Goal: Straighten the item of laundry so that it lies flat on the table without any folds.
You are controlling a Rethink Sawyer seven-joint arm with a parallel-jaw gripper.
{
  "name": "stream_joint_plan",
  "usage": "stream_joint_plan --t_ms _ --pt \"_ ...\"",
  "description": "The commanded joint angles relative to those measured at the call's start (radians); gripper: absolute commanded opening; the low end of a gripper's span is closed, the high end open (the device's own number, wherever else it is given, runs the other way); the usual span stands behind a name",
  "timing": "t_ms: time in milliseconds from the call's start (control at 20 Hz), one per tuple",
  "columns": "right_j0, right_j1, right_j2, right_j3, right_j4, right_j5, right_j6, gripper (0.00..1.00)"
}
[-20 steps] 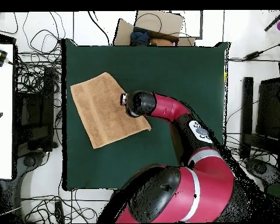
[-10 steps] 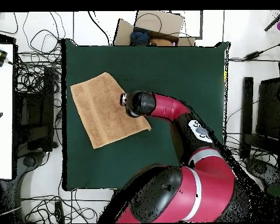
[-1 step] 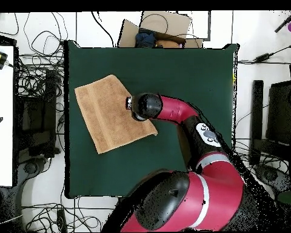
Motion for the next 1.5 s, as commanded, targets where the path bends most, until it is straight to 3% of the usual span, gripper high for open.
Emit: stream_joint_plan --t_ms 50,600,750,950,1300,1500 --pt "0.045 0.112 0.078 -0.068 -0.073 0.023 -0.077 0.00" --pt "0.092 0.097 0.041 -0.151 -0.095 0.153 -0.071 0.00" --pt "0.200 0.006 -0.060 -0.171 -0.255 0.016 -0.055 0.00" --pt "0.320 -0.078 -0.198 -0.134 -0.410 -0.212 0.086 0.00" --pt "0.331 -0.109 -0.234 -0.094 -0.443 -0.271 0.182 0.00" --pt "0.324 -0.114 -0.236 -0.082 -0.428 -0.273 0.179 0.00"
